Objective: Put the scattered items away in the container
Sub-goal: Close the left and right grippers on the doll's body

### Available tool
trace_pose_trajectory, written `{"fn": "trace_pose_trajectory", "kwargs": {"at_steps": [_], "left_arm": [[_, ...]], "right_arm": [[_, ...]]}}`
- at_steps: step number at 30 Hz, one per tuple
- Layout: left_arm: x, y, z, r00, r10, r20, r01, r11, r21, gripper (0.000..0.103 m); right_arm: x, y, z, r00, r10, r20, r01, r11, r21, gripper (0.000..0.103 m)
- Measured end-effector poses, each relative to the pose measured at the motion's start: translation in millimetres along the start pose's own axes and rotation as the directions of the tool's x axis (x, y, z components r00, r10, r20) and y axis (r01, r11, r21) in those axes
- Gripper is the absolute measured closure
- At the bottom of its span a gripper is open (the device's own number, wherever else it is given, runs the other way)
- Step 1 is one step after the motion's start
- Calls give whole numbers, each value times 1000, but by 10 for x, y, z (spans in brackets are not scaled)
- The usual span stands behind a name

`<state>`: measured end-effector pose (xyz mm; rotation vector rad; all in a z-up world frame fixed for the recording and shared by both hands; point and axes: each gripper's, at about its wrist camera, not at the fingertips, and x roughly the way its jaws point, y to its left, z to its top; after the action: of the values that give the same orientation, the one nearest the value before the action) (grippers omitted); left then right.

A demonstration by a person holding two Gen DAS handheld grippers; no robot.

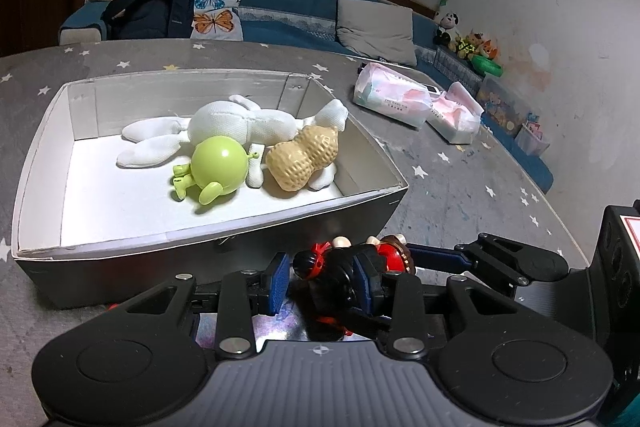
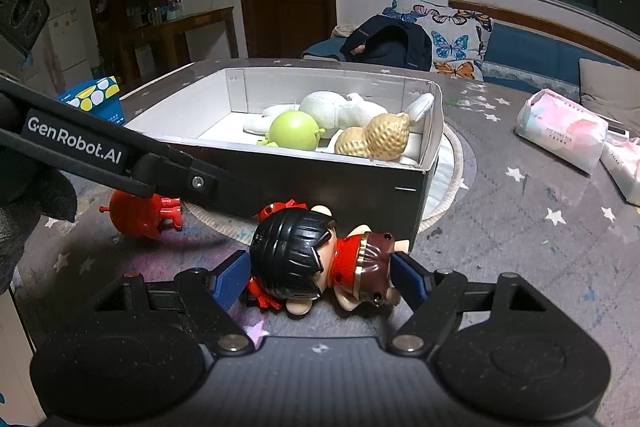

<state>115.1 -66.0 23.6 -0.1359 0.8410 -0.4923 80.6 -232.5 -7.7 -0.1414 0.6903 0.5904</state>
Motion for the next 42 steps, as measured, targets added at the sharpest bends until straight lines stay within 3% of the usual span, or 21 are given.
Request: {"fn": "trace_pose_trajectory", "kwargs": {"at_steps": [7,28,42], "left_arm": [[42,23,-21,1000,-19,-18,19,1000,-7,66],[211,80,77,995,-79,-63,77,996,-40,65],[219,29,46,996,-63,-61,61,998,-32,63]], "right_arm": [[-24,-5,-7,1000,-2,2,2,1000,-12,24],[57,-91,3,1000,10,-8,-9,993,120,18],[129,-7,5,998,-58,-31,62,988,140,12]]}}
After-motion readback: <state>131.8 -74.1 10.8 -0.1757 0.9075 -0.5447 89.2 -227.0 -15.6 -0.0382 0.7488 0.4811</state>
